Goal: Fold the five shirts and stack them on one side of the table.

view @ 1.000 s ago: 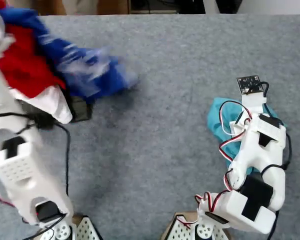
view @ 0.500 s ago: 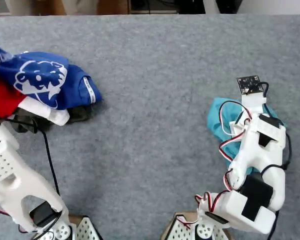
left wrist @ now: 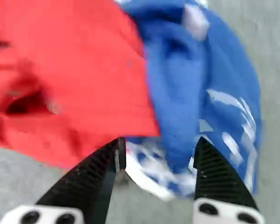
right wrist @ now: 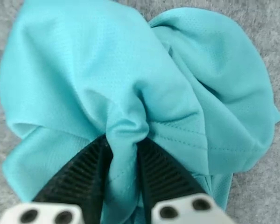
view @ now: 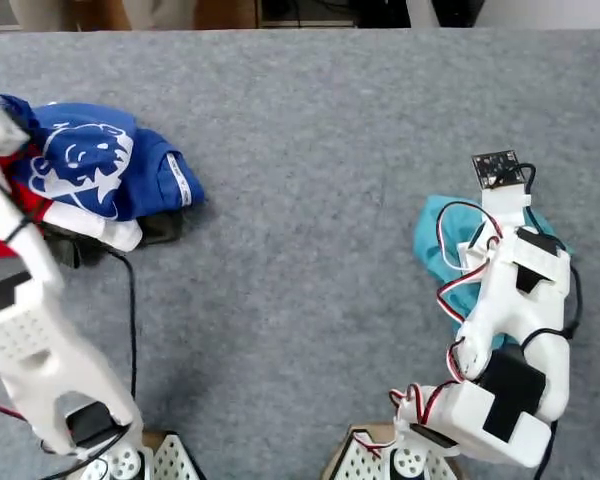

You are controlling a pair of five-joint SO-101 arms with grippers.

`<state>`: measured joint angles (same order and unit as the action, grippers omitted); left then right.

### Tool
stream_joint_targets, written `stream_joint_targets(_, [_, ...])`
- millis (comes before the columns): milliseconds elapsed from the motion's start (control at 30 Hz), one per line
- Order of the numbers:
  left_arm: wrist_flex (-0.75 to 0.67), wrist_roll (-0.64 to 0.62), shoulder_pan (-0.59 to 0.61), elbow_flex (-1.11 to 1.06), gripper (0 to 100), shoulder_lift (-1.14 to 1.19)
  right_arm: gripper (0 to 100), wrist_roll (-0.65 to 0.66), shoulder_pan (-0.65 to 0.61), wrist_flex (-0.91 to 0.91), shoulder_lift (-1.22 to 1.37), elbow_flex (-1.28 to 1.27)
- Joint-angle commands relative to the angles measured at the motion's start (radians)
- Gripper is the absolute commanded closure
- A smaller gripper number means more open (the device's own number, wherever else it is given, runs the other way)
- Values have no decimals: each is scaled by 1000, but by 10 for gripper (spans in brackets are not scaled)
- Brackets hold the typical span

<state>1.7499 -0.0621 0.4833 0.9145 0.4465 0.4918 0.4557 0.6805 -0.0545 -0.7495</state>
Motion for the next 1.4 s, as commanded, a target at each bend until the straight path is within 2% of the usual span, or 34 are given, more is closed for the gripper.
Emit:
stream_joint_targets(0, [2, 18, -167, -169, 760, -171, 997, -5, -38, -6, 2, -21])
stream_joint_targets(100, [-84, -8, -258, -305, 761, -160, 997, -5, -38, -6, 2, -21])
stream_joint_targets(300, [-370, -127, -242, -559, 766, 8, 997, -3, -38, -6, 2, -22])
stream_joint_targets(400, [-385, -135, -199, -559, 882, 90, 997, -3, -36, -6, 2, -22])
stream_joint_targets(467, [-367, -137, -163, -519, 995, 107, 997, -3, -36, -6, 2, -22])
stream_joint_targets(533, [-304, -141, -121, -454, 961, 107, 997, -3, -36, -6, 2, -22])
stream_joint_targets(733, [-55, -137, 15, -40, 982, 19, 997, -3, -38, -6, 2, -24])
stream_joint_targets(900, [-12, -137, 152, 212, 982, 1, 997, -3, -38, -3, 2, -24])
stream_joint_targets(1067, [-11, -137, 250, 221, 982, 88, 997, -3, -39, 2, 2, -24])
stream_joint_targets(1200, [12, -137, 258, 219, 977, 153, 997, -3, -51, 3, -5, -30])
stream_joint_targets(1267, [12, -100, 226, 164, 912, 160, 997, -3, -58, 14, -10, -24])
stream_joint_targets(1367, [12, 3, 150, 32, 750, 136, 997, -3, -82, 118, -54, 25])
